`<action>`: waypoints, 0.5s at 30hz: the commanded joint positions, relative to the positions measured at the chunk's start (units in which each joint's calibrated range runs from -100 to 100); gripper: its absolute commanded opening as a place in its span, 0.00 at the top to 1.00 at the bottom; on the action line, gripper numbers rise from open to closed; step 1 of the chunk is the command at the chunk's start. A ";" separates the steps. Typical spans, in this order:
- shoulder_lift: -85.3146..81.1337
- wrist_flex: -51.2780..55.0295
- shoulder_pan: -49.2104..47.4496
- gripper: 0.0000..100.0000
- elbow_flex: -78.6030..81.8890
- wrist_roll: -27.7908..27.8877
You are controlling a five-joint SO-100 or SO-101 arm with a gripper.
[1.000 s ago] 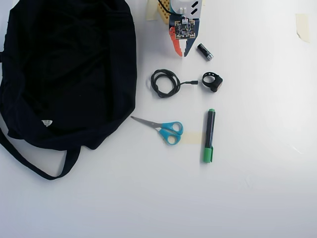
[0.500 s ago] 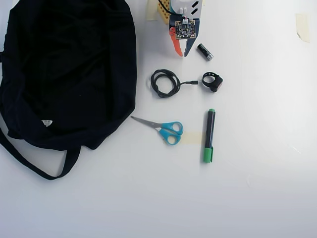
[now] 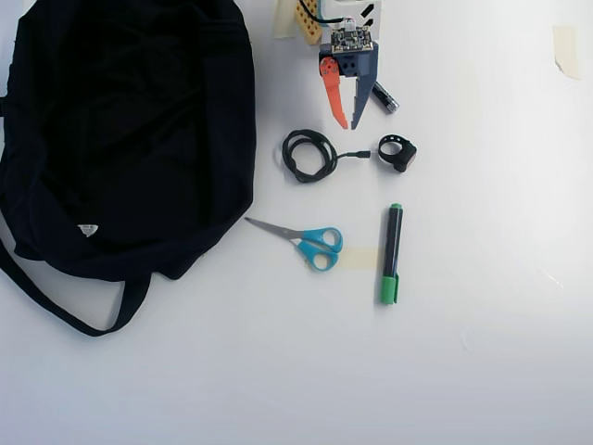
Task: Put the cable into the black bag
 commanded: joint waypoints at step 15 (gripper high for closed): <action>37.42 -48.00 -0.31 0.97 -24.61 -0.19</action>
